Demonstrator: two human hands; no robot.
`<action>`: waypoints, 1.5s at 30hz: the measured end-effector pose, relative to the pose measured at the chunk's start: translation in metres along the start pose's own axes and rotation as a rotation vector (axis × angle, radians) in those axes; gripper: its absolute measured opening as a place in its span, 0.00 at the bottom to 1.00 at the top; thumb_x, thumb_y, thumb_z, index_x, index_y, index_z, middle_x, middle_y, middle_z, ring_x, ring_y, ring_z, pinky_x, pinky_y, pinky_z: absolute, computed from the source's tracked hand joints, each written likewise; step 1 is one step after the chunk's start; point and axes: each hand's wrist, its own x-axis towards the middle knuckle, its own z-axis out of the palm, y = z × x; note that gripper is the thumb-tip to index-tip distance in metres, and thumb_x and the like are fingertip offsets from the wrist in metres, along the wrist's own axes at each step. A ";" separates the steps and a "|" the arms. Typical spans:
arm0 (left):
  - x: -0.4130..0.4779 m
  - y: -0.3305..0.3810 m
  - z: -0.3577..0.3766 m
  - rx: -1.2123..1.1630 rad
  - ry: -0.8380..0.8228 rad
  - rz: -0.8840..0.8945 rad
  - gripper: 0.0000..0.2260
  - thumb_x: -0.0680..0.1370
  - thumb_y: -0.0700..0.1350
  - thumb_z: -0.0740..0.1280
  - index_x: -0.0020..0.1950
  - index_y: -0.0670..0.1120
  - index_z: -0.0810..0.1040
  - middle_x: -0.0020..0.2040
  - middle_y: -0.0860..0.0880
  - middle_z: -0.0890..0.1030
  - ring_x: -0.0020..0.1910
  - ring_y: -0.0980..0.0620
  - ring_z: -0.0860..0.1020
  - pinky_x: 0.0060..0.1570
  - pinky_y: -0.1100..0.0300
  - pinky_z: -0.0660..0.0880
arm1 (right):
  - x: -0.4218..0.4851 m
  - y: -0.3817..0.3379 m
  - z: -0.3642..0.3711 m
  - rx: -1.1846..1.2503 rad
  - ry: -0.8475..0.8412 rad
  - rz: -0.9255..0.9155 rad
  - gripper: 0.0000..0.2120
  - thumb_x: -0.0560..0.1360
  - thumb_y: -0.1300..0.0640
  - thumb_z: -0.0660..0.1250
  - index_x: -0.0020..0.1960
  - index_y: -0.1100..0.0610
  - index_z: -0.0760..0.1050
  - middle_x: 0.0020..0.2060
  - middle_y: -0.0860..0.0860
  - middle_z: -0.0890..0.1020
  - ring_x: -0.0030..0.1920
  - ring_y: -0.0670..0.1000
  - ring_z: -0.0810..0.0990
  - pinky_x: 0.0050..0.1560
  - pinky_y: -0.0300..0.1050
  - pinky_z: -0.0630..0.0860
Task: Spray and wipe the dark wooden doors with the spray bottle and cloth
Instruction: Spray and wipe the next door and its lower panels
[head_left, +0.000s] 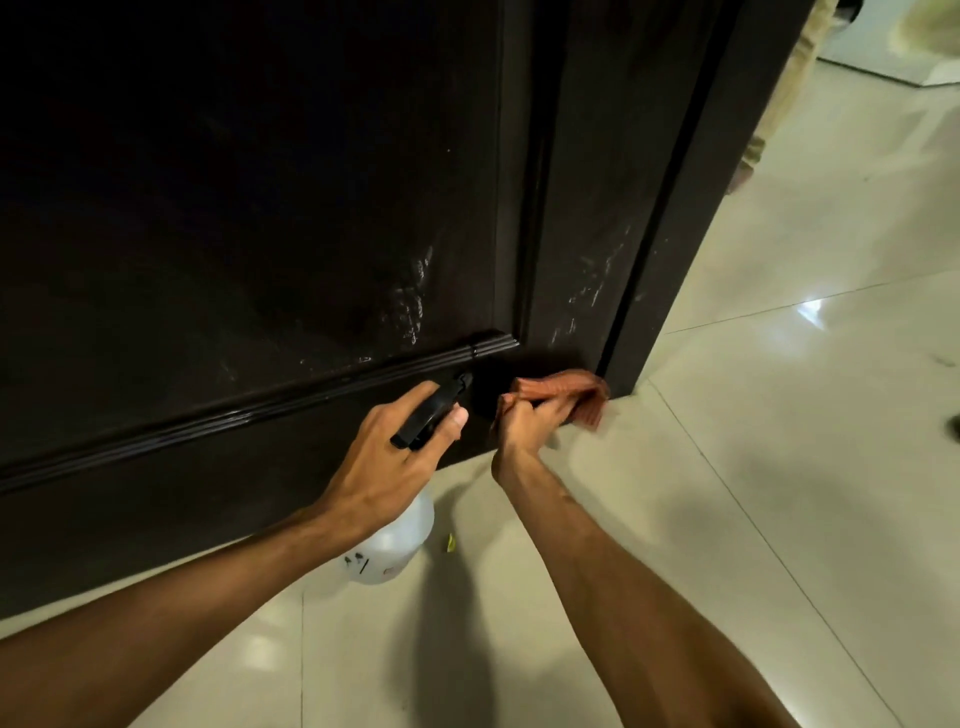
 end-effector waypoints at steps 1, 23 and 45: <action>0.002 0.001 0.003 -0.002 -0.006 -0.012 0.07 0.83 0.51 0.67 0.48 0.50 0.80 0.40 0.51 0.84 0.33 0.59 0.79 0.34 0.63 0.75 | 0.007 0.004 -0.002 0.060 0.004 0.130 0.25 0.78 0.59 0.65 0.74 0.53 0.67 0.76 0.56 0.69 0.73 0.57 0.71 0.75 0.57 0.67; -0.001 0.008 -0.011 -0.045 0.203 0.090 0.18 0.80 0.62 0.64 0.49 0.47 0.79 0.36 0.48 0.80 0.31 0.53 0.77 0.40 0.43 0.78 | -0.022 -0.028 0.010 -0.286 -0.100 -0.634 0.43 0.76 0.64 0.62 0.84 0.60 0.42 0.83 0.57 0.44 0.83 0.55 0.47 0.83 0.57 0.47; -0.048 -0.019 -0.074 0.009 0.483 0.038 0.17 0.81 0.58 0.65 0.49 0.44 0.79 0.39 0.47 0.82 0.32 0.49 0.79 0.38 0.46 0.78 | -0.079 -0.008 0.057 -0.720 -0.295 -1.208 0.33 0.73 0.61 0.58 0.78 0.54 0.60 0.79 0.59 0.54 0.81 0.67 0.43 0.80 0.67 0.41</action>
